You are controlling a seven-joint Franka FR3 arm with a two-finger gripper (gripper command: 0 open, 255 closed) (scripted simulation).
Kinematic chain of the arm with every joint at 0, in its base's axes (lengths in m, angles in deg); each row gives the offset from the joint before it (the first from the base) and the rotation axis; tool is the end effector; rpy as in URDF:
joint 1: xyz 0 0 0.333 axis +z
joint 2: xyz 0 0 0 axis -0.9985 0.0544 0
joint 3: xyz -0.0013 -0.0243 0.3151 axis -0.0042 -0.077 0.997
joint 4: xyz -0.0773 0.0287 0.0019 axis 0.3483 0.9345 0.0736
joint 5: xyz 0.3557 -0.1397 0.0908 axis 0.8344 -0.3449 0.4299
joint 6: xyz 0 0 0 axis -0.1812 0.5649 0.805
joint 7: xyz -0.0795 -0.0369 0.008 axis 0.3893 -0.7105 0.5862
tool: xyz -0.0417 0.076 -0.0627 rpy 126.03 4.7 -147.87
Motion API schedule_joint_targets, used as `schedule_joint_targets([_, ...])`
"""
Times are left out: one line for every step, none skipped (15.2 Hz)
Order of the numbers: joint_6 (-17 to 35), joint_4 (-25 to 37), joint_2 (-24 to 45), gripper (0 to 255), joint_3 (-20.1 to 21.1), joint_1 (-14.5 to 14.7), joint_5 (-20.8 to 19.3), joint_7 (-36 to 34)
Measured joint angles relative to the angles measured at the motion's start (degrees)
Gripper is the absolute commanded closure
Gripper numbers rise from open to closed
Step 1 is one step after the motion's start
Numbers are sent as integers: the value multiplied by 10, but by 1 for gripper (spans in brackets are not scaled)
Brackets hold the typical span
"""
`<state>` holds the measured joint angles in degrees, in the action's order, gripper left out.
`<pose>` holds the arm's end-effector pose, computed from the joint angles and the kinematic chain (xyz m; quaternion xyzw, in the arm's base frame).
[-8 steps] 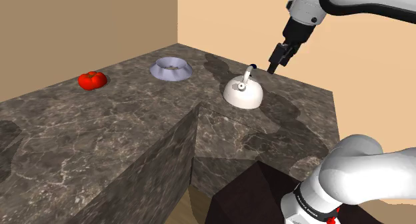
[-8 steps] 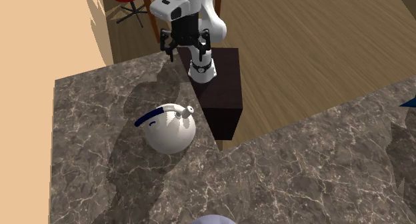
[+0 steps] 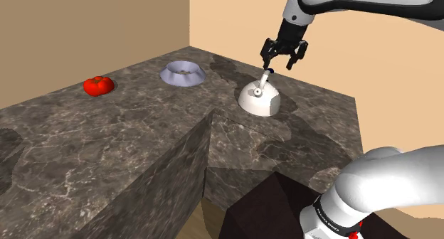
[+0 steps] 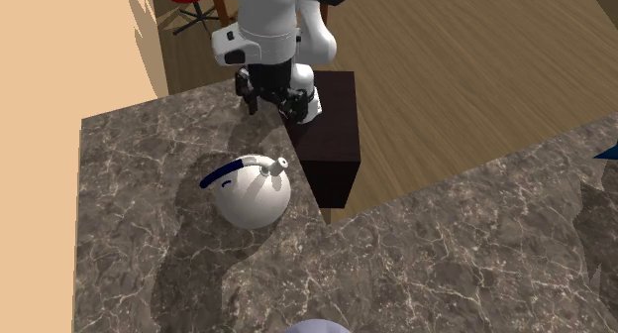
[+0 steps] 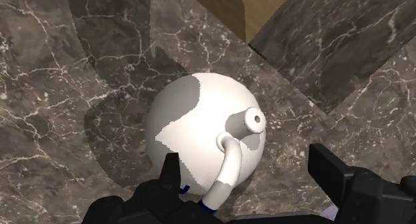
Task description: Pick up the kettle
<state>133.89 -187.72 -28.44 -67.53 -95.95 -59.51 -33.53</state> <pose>0.3855 -0.0195 0.6187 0.9724 -0.2216 0.0683 0.0246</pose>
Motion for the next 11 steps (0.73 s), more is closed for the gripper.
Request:
schedule_joint_targets([3,14,20,0,6,-16,2,-46])
schedule_joint_targets([4,31,41,0,15,-30,4,-95])
schedule_joint_targets([11,41,61,0,23,-44,5,-144])
schedule_joint_targets([13,62,88,0,28,-59,5,-192])
schedule_joint_targets([17,75,107,0,30,-73,5,-236])
schedule_joint_targets([23,89,130,0,34,-86,4,-283])
schedule_joint_targets([21,96,138,0,36,-92,5,-311])
schedule_joint_targets([27,94,142,0,37,-95,5,-326])
schedule_joint_targets([32,90,144,0,37,-97,5,-334])
schedule_joint_targets([39,82,143,0,37,-98,5,-337])
schedule_joint_targets([47,74,144,0,37,-98,5,-340])
